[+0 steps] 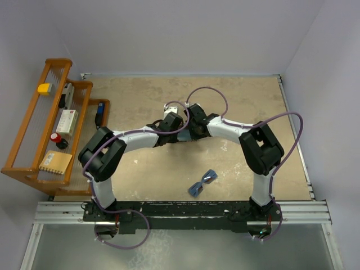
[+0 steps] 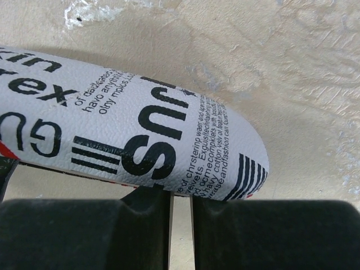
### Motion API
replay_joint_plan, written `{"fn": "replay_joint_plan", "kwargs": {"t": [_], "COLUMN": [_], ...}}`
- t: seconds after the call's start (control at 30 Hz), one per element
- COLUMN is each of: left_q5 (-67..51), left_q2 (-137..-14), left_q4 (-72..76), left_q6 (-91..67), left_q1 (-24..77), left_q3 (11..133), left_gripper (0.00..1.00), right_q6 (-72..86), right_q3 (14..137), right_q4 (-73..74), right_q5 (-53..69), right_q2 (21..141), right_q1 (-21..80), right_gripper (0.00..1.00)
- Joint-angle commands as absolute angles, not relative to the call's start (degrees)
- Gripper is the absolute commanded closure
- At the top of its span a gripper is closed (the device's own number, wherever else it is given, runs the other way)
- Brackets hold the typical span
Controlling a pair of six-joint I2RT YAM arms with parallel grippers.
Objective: Organize the sunglasses
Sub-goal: Place the glasses cleaning cloth in the sunglasses case.
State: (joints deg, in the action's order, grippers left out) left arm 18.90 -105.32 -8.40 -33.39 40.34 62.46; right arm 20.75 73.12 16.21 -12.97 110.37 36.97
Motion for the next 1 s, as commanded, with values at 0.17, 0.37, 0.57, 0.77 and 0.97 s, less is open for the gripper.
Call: {"fn": "replay_joint_plan", "kwargs": {"t": [0.17,0.37,0.57,0.77,0.97], "left_q5": [22.4,22.1,21.6,19.7,15.9], "left_q2": [-102.4,-101.2,-100.9,-99.9,-100.9], "left_q4": [-10.3,-9.3,-8.8,-4.9,-0.5], "left_q6": [-32.6,-32.6,-32.5,-32.8,-34.3], "left_q1": [40.9,41.0,41.1,41.2,41.2], "left_q3": [63.9,64.2,64.8,63.3,62.3], "left_gripper": [0.77,0.76,0.77,0.79,0.88], "right_q6": [20.6,20.6,20.6,20.6,20.6], "right_q3": [72.0,72.0,72.0,71.9,71.9], "right_q4": [16.1,16.1,16.0,15.9,16.0], "right_q5": [-14.7,-14.8,-14.9,-14.9,-14.9], "right_q2": [107.0,107.4,107.5,107.4,107.6], "right_q1": [37.4,37.4,37.5,37.5,37.5], "right_gripper": [0.8,0.8,0.8,0.8,0.8]}}
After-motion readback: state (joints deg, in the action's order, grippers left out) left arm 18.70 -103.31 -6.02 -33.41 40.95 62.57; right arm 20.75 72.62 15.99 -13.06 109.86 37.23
